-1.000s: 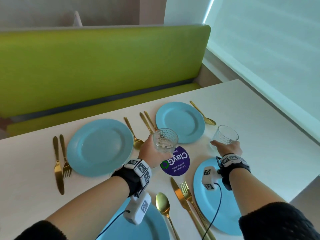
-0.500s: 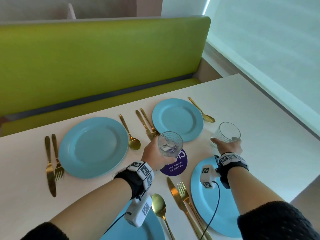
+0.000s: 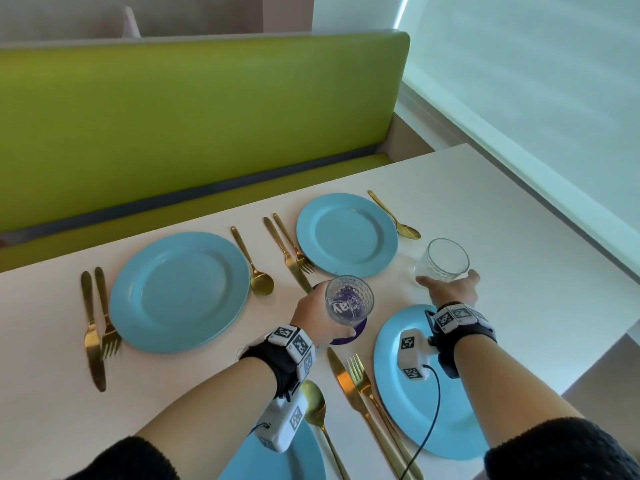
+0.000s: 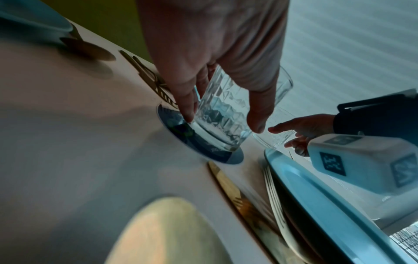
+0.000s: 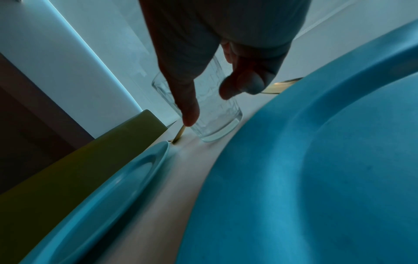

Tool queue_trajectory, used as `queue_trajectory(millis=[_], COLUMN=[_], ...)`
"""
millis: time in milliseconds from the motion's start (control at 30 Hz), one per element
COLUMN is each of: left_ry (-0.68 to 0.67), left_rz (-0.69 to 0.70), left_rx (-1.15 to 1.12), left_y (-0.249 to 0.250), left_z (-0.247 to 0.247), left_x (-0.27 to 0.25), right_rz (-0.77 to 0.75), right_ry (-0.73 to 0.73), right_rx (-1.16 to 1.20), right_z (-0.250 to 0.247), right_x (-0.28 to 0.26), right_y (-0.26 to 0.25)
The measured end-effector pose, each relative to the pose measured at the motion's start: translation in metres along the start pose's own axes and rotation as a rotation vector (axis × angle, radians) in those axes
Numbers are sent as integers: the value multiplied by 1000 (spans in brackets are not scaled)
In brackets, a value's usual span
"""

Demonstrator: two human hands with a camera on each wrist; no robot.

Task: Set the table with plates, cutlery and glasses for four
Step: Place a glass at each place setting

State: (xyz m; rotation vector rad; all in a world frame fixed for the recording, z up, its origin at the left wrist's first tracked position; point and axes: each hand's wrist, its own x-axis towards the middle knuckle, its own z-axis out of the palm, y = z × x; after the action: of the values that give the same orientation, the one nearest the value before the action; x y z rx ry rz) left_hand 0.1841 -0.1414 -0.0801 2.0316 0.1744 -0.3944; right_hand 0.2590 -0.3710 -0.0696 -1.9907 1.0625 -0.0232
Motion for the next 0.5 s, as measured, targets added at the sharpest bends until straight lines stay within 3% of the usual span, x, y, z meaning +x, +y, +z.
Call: queue_trajectory(millis=[300,500], left_ry=[-4,-18], left_rz=[-7,-33], left_rx=[13,27], left_y=[4,5], left_z=[6,-9], left_x=[-5,-27], right_rz=[-47,-104], right_ry=[1,-3], right_rx=[14,8], right_z=[-19,-29], right_x=[-2,-33], right_y=[18,20])
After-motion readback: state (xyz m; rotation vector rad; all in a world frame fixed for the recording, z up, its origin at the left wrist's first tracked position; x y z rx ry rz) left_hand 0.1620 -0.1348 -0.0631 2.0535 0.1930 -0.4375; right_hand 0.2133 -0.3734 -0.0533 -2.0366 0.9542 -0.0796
